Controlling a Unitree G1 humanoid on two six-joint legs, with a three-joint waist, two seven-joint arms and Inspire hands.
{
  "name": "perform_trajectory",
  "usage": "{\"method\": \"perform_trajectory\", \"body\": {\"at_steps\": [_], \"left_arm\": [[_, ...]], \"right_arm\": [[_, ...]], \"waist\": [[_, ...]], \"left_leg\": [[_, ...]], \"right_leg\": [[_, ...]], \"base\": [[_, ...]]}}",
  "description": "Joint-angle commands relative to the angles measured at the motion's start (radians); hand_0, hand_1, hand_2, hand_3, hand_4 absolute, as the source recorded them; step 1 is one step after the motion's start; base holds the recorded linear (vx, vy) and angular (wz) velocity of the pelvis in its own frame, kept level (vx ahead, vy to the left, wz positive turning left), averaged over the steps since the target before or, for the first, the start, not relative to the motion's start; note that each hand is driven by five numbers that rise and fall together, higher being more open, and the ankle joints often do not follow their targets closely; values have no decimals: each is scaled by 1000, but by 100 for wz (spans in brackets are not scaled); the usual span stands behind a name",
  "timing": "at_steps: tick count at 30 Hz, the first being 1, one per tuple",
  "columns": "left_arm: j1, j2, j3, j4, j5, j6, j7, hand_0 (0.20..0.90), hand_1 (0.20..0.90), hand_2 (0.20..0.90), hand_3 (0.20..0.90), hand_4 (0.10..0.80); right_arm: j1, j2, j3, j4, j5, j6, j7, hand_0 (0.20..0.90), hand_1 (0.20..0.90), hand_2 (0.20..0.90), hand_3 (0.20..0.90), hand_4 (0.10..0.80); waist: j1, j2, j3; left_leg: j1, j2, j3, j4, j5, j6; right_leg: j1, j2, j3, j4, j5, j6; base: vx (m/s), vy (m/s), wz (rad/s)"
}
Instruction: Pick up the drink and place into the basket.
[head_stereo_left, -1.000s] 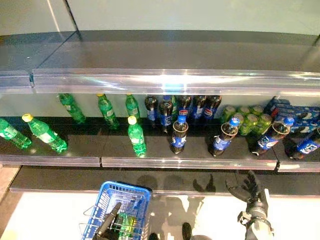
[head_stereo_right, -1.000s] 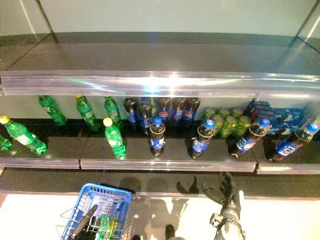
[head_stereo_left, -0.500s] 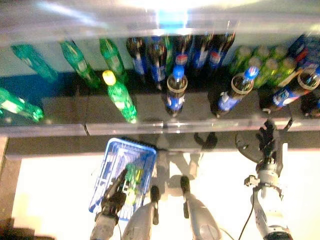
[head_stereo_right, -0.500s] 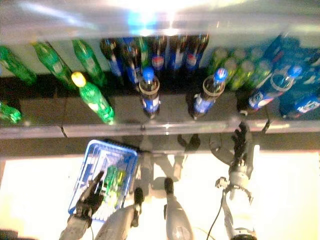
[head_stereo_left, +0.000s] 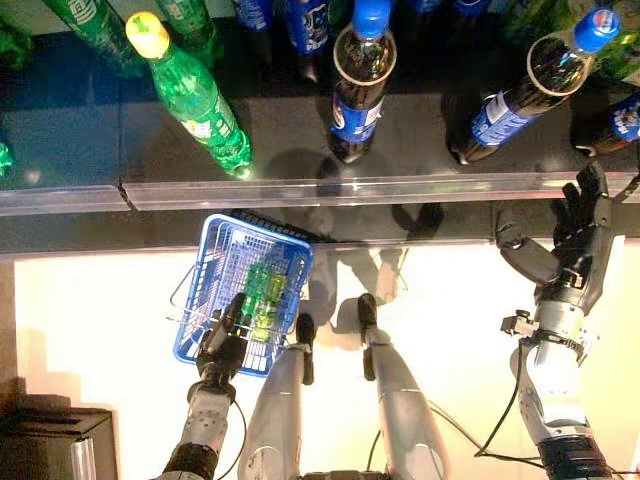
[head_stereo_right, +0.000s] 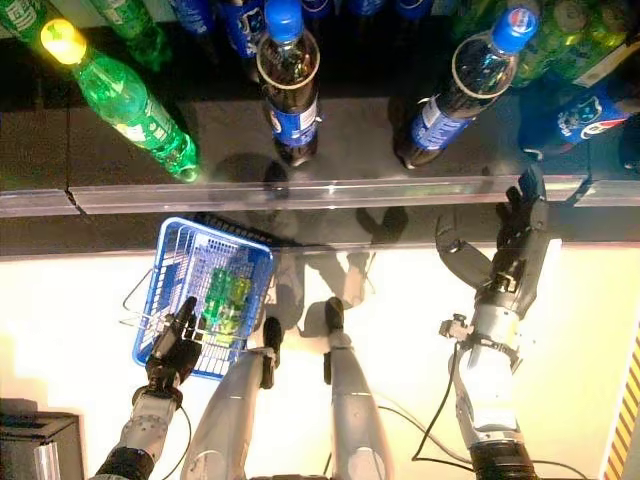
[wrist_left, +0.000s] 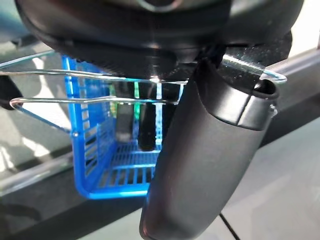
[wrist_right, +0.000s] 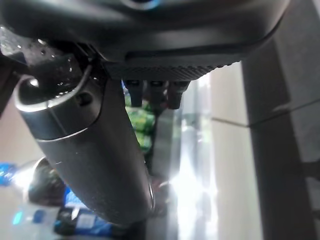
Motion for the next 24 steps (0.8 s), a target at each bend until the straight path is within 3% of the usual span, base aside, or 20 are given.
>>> {"method": "perform_trajectory", "body": {"at_steps": [1, 11, 24], "left_arm": [[45, 97, 52, -165, -40, -96, -104, 300, 300, 300, 200, 100], [55, 92, 69, -146, -86, -63, -110, 300, 300, 300, 200, 100], [49, 103, 79, -115, -94, -40, -109, 300, 300, 300, 200, 100]], "right_arm": [[-50, -84, -97, -183, -34, -136, -25, 900, 900, 900, 900, 800], [-138, -91, -90, -213, -10, -71, 17, 900, 900, 900, 900, 800], [-237, -69, -82, -113, 70, -32, 17, 900, 900, 900, 900, 800]], "waist": [[2, 5, -13], [18, 22, -13], [44, 30, -13]], "left_leg": [[-26, -84, -84, 31, -46, 54], [-26, -91, -83, 23, -35, 50], [-8, -99, -92, 10, -27, 49]], "right_leg": [[59, 36, -92, 73, -119, 4], [61, 24, -106, 72, -128, -3], [81, 17, -124, 77, -140, -11]], "base": [[0, 0, 0], [0, 0, 0], [11, -2, 4]]}}
